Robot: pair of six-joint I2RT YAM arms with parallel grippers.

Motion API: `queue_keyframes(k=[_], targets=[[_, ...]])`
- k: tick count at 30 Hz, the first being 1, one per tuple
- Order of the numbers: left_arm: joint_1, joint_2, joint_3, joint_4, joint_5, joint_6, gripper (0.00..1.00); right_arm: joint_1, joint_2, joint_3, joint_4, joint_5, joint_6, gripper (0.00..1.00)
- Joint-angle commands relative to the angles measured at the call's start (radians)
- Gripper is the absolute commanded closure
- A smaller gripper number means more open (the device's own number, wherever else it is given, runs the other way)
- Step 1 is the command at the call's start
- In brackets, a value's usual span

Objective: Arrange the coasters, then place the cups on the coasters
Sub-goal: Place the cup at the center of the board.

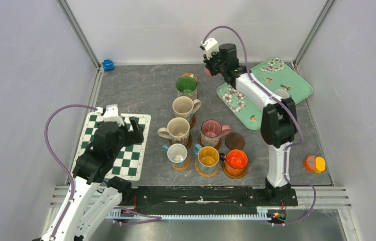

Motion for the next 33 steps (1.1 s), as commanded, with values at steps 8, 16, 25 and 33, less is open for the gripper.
queue_keyframes(k=[8,16,25,33], targets=[[-0.005,-0.028,-0.004,0.041,-0.019,0.011,0.0,0.078,0.208,0.253,0.262,-0.015,-0.013,1.0],[-0.004,-0.071,-0.005,0.041,-0.014,0.012,0.0,0.085,0.249,0.269,0.31,-0.021,0.006,1.0],[-0.004,-0.098,-0.008,0.041,-0.008,0.01,0.0,0.085,0.283,0.285,0.339,-0.089,-0.087,1.0],[-0.005,-0.091,-0.008,0.04,-0.011,0.009,0.0,0.079,0.254,0.243,0.328,-0.255,-0.279,1.0]])
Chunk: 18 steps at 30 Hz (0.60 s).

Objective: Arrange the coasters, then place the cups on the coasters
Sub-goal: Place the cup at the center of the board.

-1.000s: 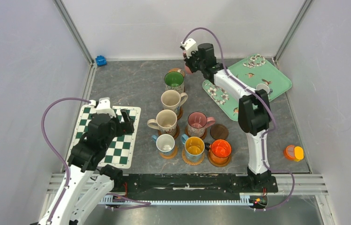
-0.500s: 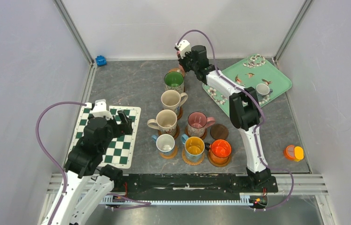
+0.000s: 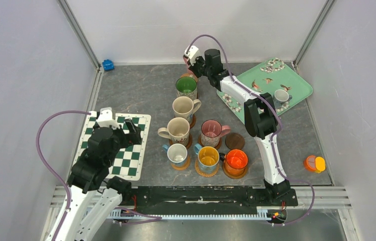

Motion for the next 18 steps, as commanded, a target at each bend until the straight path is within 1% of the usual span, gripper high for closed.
queue_keyframes(k=[1,4,6,8,11,14,18], targets=[[-0.004,-0.006,-0.006,0.038,-0.005,0.009,0.0,-0.004,-0.057,0.03,0.142,-0.132,-0.175,1.0],[-0.005,-0.022,-0.008,0.038,-0.005,0.009,0.0,-0.028,-0.05,0.055,0.171,-0.211,-0.174,1.0],[-0.004,-0.028,-0.007,0.038,-0.006,0.009,0.0,-0.05,-0.038,0.072,0.212,-0.277,-0.117,1.0],[-0.004,-0.031,-0.008,0.038,-0.009,0.009,0.0,-0.069,-0.032,0.066,0.256,-0.31,-0.064,1.0],[-0.005,-0.035,-0.008,0.038,-0.014,0.009,0.0,-0.08,-0.017,0.085,0.237,-0.314,-0.062,1.0],[-0.004,-0.036,-0.008,0.04,-0.016,0.012,0.0,-0.09,0.013,0.123,0.197,-0.35,-0.048,1.0],[-0.005,-0.036,-0.007,0.041,-0.008,0.017,0.0,-0.095,0.012,0.093,0.171,-0.357,-0.051,1.0]])
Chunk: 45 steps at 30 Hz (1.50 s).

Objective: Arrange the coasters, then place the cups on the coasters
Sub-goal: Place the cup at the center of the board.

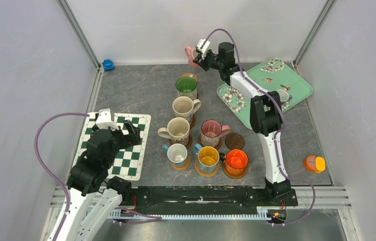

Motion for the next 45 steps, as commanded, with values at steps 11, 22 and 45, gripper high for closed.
queue_keyframes(k=[11,22,45], targets=[[-0.005,-0.009,-0.003,0.045,-0.005,0.021,0.0,0.0,-0.007,0.046,0.013,-0.046,0.026,1.0],[-0.004,-0.026,-0.004,0.049,0.0,0.019,0.0,0.002,0.005,0.016,0.059,-0.14,0.042,1.0],[-0.004,-0.005,0.005,0.032,-0.049,0.014,0.0,-0.002,-0.12,-0.036,0.104,0.198,0.072,1.0]])
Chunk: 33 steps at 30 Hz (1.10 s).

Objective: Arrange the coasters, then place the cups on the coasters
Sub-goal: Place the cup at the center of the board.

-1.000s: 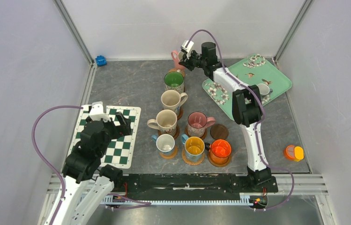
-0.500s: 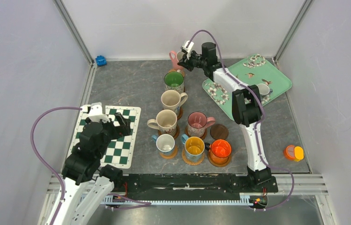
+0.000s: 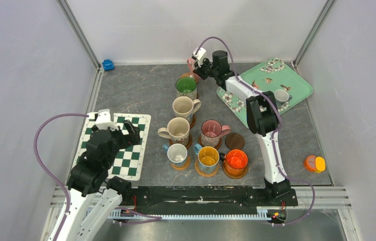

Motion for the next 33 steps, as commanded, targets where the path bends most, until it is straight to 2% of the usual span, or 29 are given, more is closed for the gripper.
queue_keyframes(k=[1,5,15,19,23,29,33], targets=[[-0.005,0.007,0.013,0.015,-0.058,0.012,0.0,-0.028,-0.157,0.014,0.18,0.084,0.038,1.0],[-0.005,0.028,0.014,0.012,-0.092,0.013,0.0,-0.038,-0.197,-0.075,0.284,0.099,0.093,1.0],[-0.004,0.142,0.025,0.0,-0.079,-0.017,0.0,-0.039,-0.188,-0.051,0.305,0.09,0.149,1.0],[-0.005,0.302,0.151,-0.027,-0.046,-0.114,0.0,-0.046,-0.212,-0.062,0.353,0.067,0.173,1.0],[-0.004,0.511,0.327,-0.029,0.089,-0.115,0.0,-0.048,-0.214,-0.044,0.347,-0.025,0.185,1.0],[-0.003,0.699,0.476,0.003,0.078,-0.106,0.01,-0.045,-0.27,-0.141,0.249,0.001,0.058,1.0],[0.001,0.803,0.572,0.03,0.103,-0.118,0.01,-0.054,-0.282,-0.12,0.157,0.033,-0.065,1.0]])
